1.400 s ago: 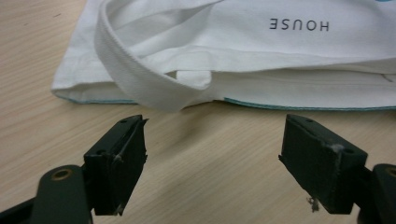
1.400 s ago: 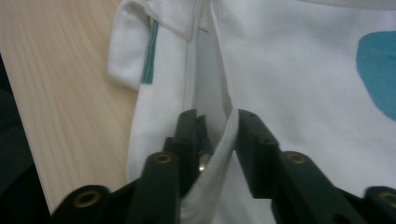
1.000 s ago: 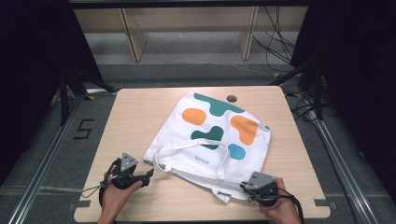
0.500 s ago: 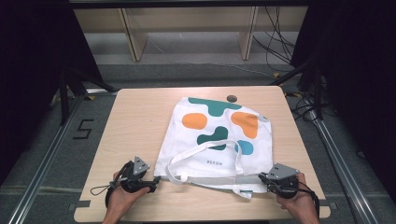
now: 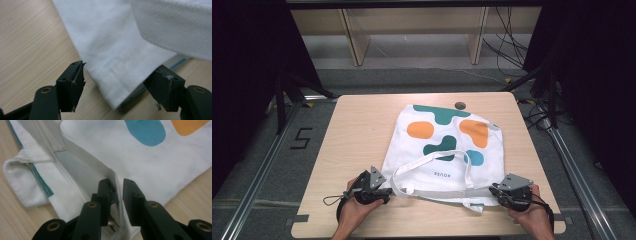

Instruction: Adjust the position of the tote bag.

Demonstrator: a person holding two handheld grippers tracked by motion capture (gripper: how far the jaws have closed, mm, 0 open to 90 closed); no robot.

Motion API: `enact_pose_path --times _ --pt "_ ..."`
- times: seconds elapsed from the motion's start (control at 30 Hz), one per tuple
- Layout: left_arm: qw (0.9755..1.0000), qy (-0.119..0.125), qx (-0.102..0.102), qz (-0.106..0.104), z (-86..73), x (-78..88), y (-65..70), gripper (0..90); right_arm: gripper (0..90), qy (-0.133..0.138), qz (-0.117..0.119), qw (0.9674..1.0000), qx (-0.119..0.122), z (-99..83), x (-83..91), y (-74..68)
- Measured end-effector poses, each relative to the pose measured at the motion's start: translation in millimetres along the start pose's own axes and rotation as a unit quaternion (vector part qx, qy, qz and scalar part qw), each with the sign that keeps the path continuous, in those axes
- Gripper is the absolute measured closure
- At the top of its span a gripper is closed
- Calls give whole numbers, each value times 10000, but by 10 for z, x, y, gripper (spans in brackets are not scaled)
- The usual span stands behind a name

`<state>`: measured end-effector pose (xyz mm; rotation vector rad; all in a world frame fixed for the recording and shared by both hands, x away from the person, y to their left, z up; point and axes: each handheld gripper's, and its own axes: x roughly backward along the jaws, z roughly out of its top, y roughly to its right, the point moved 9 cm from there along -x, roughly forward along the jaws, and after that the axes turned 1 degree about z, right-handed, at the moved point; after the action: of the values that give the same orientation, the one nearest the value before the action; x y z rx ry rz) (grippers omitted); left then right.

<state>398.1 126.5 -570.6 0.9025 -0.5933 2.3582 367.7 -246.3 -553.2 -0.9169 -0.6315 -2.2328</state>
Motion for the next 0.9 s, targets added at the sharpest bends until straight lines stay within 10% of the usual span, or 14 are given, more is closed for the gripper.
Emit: enact_pose_path --times 0.07,0.37,0.5,0.9 --pt "9994 63 -338 67 46 -37 -47 365 718 -23 27 10000 -19 -9 -18 -9" --pt "9991 167 -376 -21 145 -161 9 499 658 -44 52 10000 -17 9 -78 -49" --pt "9971 235 -708 -141 176 -208 11 639 641 -31 98 9999 -66 14 -92 -49" --pt "9961 424 -686 -355 133 -37 175 798 620 -7 167 9998 90 47 -147 -35"
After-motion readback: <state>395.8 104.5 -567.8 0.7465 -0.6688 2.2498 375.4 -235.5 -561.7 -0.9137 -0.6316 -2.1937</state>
